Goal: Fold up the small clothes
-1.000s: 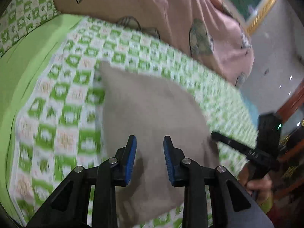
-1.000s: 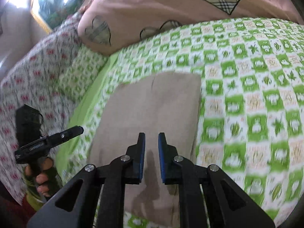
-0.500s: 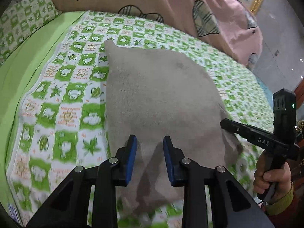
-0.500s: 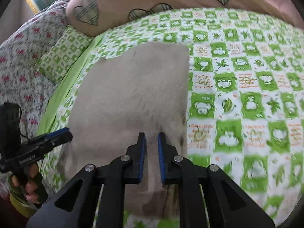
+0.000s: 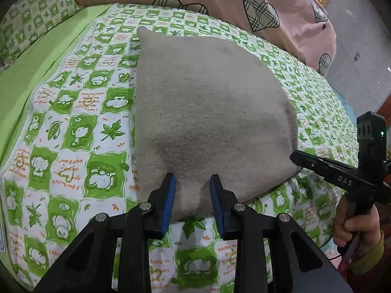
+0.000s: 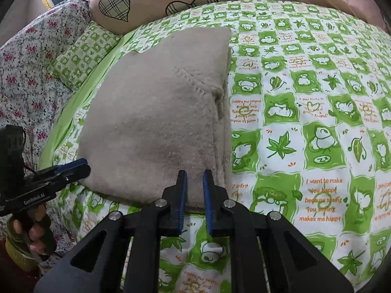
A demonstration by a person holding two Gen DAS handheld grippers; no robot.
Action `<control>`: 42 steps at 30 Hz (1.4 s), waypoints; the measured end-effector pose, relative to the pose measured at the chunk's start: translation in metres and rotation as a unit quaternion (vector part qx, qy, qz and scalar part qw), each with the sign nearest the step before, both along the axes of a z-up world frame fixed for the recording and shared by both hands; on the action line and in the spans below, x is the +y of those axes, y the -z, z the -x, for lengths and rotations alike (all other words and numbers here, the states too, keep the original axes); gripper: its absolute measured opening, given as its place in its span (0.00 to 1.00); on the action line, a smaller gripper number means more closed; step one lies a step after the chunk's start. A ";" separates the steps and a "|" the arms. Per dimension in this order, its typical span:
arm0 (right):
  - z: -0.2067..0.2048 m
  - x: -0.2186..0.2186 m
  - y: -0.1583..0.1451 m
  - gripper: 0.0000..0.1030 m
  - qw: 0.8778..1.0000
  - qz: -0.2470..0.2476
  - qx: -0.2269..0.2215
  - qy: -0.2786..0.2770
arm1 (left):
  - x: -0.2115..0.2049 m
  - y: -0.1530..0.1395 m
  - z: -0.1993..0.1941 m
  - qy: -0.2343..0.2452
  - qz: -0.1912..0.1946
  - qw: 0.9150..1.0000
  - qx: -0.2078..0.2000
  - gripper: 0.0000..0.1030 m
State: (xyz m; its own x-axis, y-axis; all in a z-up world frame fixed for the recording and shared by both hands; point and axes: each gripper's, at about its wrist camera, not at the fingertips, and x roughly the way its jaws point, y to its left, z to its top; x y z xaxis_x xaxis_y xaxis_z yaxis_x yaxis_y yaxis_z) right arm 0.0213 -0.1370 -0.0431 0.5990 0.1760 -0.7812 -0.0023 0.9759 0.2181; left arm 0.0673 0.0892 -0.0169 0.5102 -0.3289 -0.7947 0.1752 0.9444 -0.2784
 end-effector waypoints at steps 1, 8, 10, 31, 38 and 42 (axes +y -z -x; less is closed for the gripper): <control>0.003 0.000 -0.004 0.14 1.000 -0.005 0.000 0.001 | 0.001 -0.004 0.003 -0.002 0.002 1.000 -0.001 0.30; 0.041 0.007 -0.037 0.45 0.999 -0.006 -0.035 -0.004 | 0.009 -0.040 0.042 -0.061 -0.081 0.993 -0.053 0.77; 0.053 0.007 -0.045 0.57 0.999 -0.007 -0.053 0.000 | 0.012 -0.043 0.050 -0.072 -0.107 0.990 -0.056 0.82; 0.083 0.033 -0.032 0.78 0.998 0.045 -0.041 -0.003 | 0.004 -0.039 0.064 -0.119 -0.230 0.966 -0.017 0.84; 0.051 0.048 -0.032 0.81 0.996 0.079 -0.020 -0.025 | -0.004 -0.039 0.051 -0.110 -0.232 0.966 -0.012 0.84; 0.039 0.049 -0.032 0.82 0.996 0.079 -0.014 -0.034 | -0.003 -0.041 0.041 -0.116 -0.225 0.967 -0.011 0.84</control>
